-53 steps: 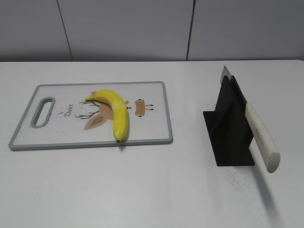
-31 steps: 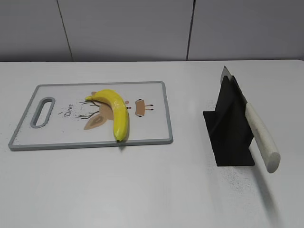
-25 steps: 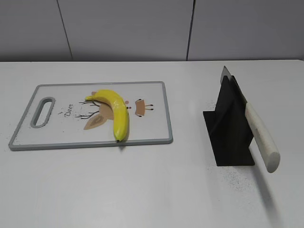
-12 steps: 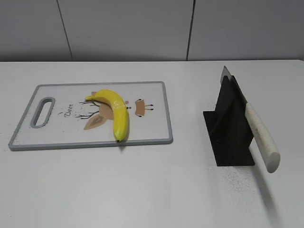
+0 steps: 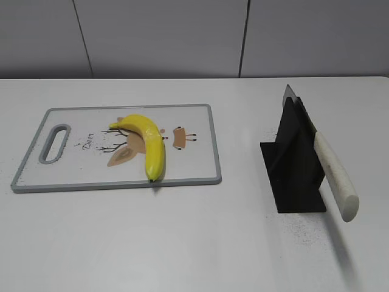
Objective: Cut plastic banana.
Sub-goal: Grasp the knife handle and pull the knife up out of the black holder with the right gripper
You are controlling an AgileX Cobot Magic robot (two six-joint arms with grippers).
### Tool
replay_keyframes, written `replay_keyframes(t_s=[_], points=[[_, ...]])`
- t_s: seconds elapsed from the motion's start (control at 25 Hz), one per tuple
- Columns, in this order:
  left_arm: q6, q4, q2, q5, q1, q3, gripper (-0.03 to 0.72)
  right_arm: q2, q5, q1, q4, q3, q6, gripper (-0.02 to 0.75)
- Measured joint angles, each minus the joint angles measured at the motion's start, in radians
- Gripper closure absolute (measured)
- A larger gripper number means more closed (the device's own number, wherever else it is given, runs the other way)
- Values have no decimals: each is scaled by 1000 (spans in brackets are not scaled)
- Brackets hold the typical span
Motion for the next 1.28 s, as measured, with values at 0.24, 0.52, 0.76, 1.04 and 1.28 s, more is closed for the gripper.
replay_keyframes(t_s=[0.24,0.52,0.76,1.04,1.28], points=[[0,0,0,0,0,0,125,198,13,12,110,-71,0,180],[0,0,0,0,0,0,125,480,42,61,117,-143,-10,222],[0,0,0,0,0,0,125,723,49,156,134,-277,-13,225],[0,0,0,0,0,0,125,927,46,209,99,-342,28,227],[0,0,0,0,0,0,125,1042,39,214,48,-342,90,226]])
